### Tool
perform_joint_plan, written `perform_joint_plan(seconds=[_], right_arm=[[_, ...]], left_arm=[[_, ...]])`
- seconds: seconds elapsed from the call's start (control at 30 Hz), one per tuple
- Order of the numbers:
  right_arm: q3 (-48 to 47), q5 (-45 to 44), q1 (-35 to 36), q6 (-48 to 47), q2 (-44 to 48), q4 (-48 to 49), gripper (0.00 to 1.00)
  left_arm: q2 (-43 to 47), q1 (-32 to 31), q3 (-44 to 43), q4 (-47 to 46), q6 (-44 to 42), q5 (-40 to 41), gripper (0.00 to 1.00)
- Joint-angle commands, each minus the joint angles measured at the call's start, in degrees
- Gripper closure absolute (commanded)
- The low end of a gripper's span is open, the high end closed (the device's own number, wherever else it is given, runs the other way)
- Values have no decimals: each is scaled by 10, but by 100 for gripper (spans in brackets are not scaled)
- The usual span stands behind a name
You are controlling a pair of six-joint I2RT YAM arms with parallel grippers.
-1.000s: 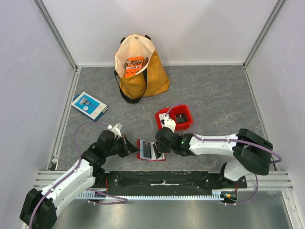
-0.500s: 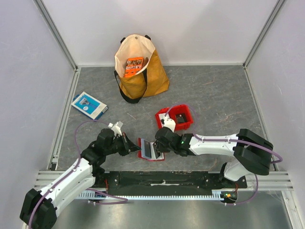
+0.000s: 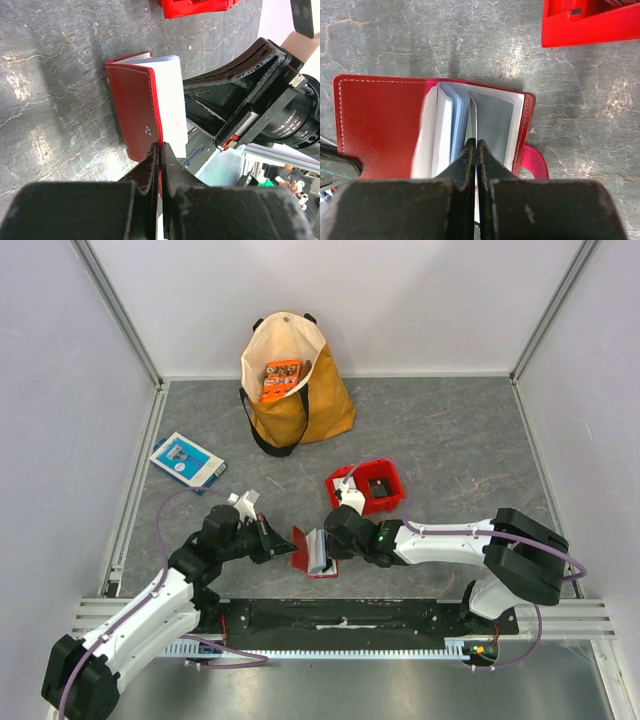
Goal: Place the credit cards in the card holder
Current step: Insert the credit card into the card holder.
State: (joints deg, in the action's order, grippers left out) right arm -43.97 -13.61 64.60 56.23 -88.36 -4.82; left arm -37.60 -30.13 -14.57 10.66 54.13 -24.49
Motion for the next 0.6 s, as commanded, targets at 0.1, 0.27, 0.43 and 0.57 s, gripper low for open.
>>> perform_joint_plan(seconds=[0.1, 0.27, 0.43, 0.57], right_arm=[[-13, 14, 0, -7, 6, -5, 100], [-26, 13, 1, -12, 18, -12, 100], [-42, 9, 4, -20, 13, -19, 100], [-49, 4, 6, -23, 16, -21, 100]], left_arm=[[-11, -2, -3, -13, -2, 7, 98], [-14, -3, -1, -6, -3, 22, 98], [-33, -3, -13, 0, -11, 23, 98], [-51, -2, -24, 12, -25, 24, 98]])
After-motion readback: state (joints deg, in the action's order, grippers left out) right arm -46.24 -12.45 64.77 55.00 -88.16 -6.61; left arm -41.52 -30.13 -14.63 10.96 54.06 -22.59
